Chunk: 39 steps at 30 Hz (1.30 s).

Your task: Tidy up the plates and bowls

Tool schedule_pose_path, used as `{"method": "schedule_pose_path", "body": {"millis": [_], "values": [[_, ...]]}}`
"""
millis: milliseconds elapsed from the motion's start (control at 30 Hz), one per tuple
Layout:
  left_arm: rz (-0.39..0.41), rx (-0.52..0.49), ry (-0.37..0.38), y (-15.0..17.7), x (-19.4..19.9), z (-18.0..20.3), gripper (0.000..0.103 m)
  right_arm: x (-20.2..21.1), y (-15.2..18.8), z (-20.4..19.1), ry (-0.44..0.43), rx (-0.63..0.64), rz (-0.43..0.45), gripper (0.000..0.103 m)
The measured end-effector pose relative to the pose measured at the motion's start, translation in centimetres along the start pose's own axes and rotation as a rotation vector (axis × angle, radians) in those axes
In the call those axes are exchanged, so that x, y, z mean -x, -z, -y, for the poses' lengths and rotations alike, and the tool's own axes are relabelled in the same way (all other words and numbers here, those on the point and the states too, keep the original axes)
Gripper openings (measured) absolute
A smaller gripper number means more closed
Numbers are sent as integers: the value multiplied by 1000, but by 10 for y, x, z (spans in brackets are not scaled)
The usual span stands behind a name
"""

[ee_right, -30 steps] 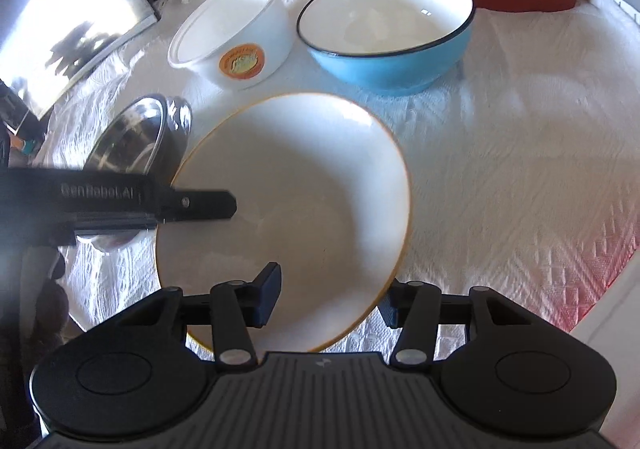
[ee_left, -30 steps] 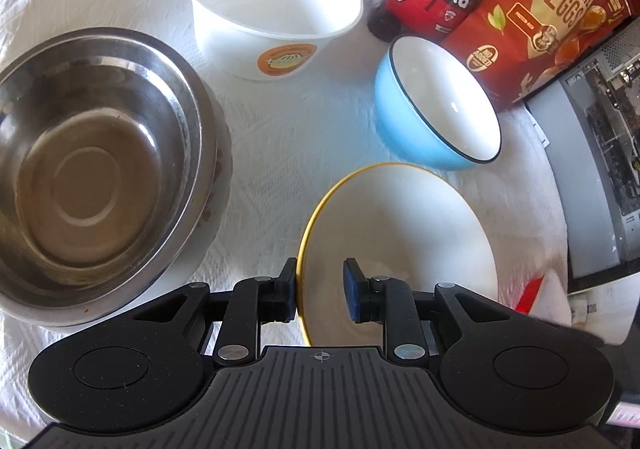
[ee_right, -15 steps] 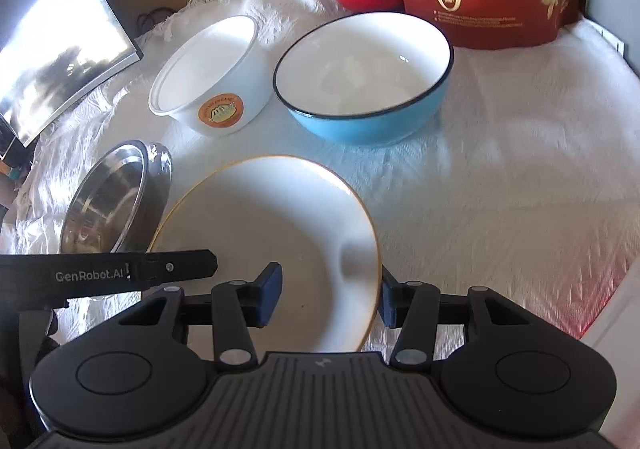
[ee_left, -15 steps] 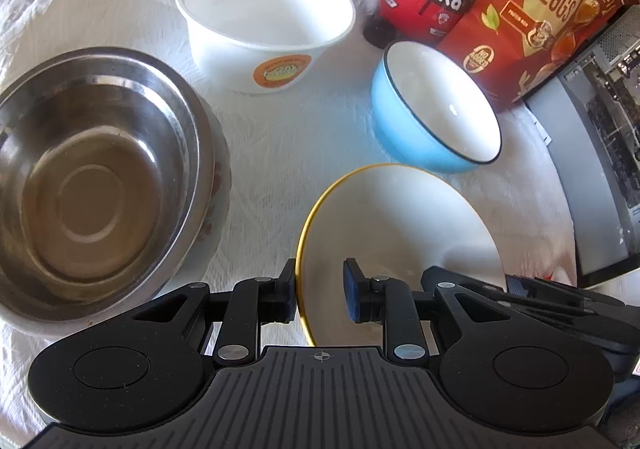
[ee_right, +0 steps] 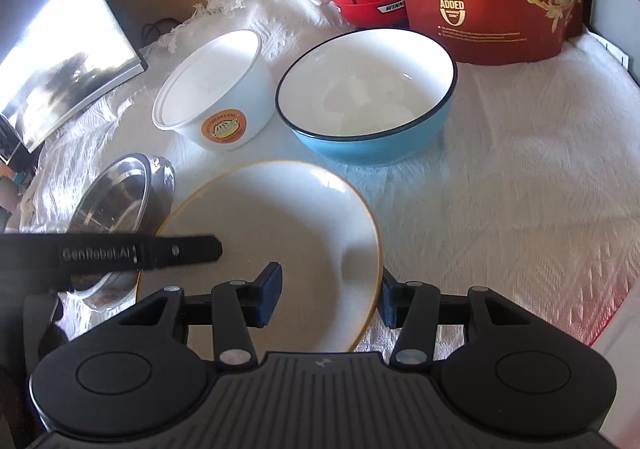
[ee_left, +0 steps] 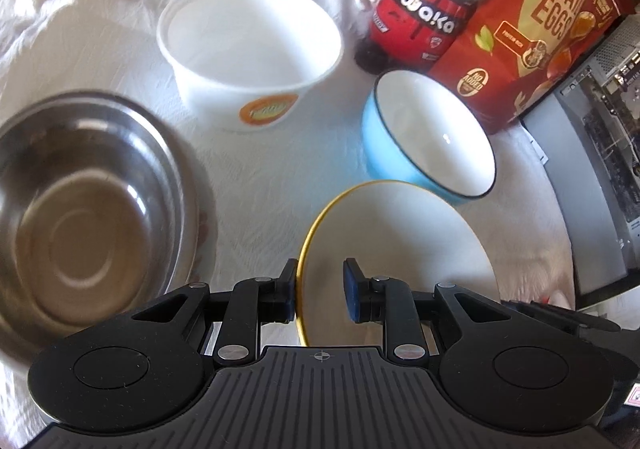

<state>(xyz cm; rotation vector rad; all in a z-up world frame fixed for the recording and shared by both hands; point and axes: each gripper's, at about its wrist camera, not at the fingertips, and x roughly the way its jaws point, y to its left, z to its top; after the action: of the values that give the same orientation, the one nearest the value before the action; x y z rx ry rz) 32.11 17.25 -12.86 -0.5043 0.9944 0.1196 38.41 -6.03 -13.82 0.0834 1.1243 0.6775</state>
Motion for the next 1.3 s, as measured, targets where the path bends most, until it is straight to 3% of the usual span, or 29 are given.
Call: {"method": "schedule_pose_path", "body": {"millis": [200,533,700,833,933,1100,1300], "values": [[-30,-16,-29,-1,-9,3,25,-2,2,4,4,7,0,49],[-70,46,-2,-1,-10,-6,25,-5,-4,6,-20,3,-14,50],[11,84,16,-13,9,-15,24,9,-11,7,-7,18,8,50],[70,83,53,-42,19,-8,24,32,-32,16,-8,-5,69,50],[47,51,106,-69,6,6,24,42,-55,25,25,-17,115,55],[3,4,72,-101,-33,26,24,42,-90,41,72,-70,119,58],[-62,-44,4,-120,-74,40,25,2,-111,60,89,-148,23,58]]}}
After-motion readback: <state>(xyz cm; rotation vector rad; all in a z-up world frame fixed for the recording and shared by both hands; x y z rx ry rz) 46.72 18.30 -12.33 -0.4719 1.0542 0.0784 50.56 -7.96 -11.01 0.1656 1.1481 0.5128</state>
